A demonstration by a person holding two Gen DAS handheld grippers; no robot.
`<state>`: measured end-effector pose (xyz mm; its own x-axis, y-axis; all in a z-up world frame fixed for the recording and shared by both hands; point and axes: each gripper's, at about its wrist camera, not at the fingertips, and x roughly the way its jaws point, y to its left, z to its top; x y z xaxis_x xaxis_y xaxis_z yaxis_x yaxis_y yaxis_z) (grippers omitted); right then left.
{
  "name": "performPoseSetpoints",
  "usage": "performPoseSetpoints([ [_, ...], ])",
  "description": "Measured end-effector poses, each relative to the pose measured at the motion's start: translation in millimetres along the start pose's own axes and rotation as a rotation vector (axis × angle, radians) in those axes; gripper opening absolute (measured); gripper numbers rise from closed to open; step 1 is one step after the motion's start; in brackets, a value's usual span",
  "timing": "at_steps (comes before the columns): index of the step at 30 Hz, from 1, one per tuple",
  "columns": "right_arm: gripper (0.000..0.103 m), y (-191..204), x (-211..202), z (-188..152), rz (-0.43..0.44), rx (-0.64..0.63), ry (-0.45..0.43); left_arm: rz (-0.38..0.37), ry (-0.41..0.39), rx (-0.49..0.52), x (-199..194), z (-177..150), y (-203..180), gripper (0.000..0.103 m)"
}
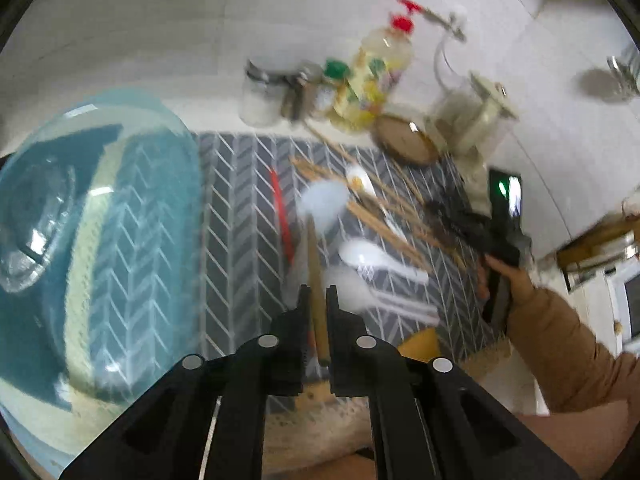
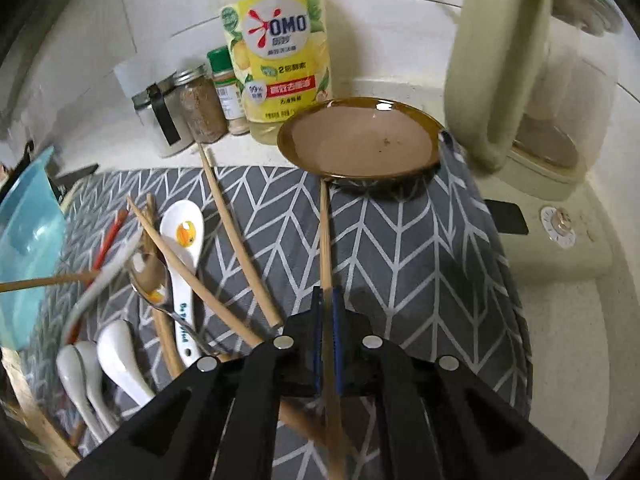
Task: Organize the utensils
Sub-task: 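Lift the held chopsticks off the mat with both tools, then carry chopsticks into the blue drainer basket and open both tools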
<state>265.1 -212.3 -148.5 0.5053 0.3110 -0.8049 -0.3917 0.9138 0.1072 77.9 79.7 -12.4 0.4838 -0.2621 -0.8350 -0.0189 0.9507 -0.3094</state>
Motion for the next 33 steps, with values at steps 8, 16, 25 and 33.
performPoseSetpoints([
  [8,0.049,5,9,-12,0.02,-0.118,-0.014,0.057,0.053,0.005,20,-21,-5,0.044],
  [16,0.008,-10,3,-12,0.018,-0.066,-0.023,0.103,0.124,0.012,71,-26,2,0.048],
  [25,0.007,-28,-20,-23,0.11,0.105,-0.028,0.161,0.153,0.121,114,-28,7,0.019],
  [33,0.007,-26,-53,-18,0.284,0.303,-0.064,0.08,0.117,0.061,96,-24,5,0.007],
])
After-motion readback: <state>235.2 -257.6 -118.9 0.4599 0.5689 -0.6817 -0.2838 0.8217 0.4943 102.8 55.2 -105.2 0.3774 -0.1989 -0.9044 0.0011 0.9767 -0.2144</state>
